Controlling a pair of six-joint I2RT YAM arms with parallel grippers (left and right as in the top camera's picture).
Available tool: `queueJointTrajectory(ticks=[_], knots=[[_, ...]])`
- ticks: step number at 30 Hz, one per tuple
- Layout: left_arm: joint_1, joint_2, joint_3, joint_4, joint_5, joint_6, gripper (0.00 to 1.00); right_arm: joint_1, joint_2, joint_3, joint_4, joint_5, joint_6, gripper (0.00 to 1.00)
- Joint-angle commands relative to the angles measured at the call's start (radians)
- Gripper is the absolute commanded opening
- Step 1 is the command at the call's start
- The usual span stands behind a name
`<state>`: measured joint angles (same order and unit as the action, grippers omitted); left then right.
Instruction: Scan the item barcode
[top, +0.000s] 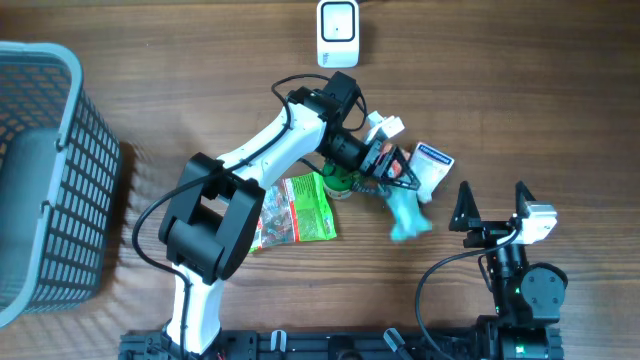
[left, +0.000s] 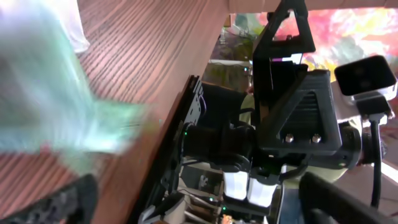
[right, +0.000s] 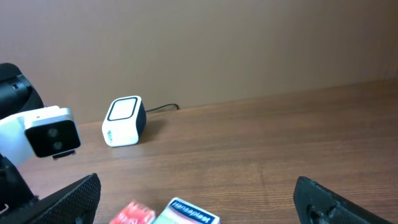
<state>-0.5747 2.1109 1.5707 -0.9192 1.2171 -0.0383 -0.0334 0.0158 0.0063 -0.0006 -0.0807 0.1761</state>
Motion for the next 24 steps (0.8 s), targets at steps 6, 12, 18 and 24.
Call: queueJointTrajectory(ticks=[6, 12, 18, 24], knots=[[0.084, 0.005, 0.088, 0.116, 0.0, -0.213, 1.0, 0.004, -0.005, -0.001, 0.002, 0.01, 0.009, 1.0], [0.127, -0.066, 0.306, 0.064, -0.243, -0.289, 1.0, 0.004, -0.005, -0.001, 0.002, 0.01, 0.009, 1.0], [0.117, -0.209, 0.679, -0.217, -1.135, -0.355, 1.0, 0.004, -0.005, -0.001, 0.002, 0.01, 0.009, 1.0], [0.095, -0.43, 0.8, -0.087, -1.68, -0.362, 1.0, 0.004, -0.005, -0.001, 0.002, 0.01, 0.009, 1.0]])
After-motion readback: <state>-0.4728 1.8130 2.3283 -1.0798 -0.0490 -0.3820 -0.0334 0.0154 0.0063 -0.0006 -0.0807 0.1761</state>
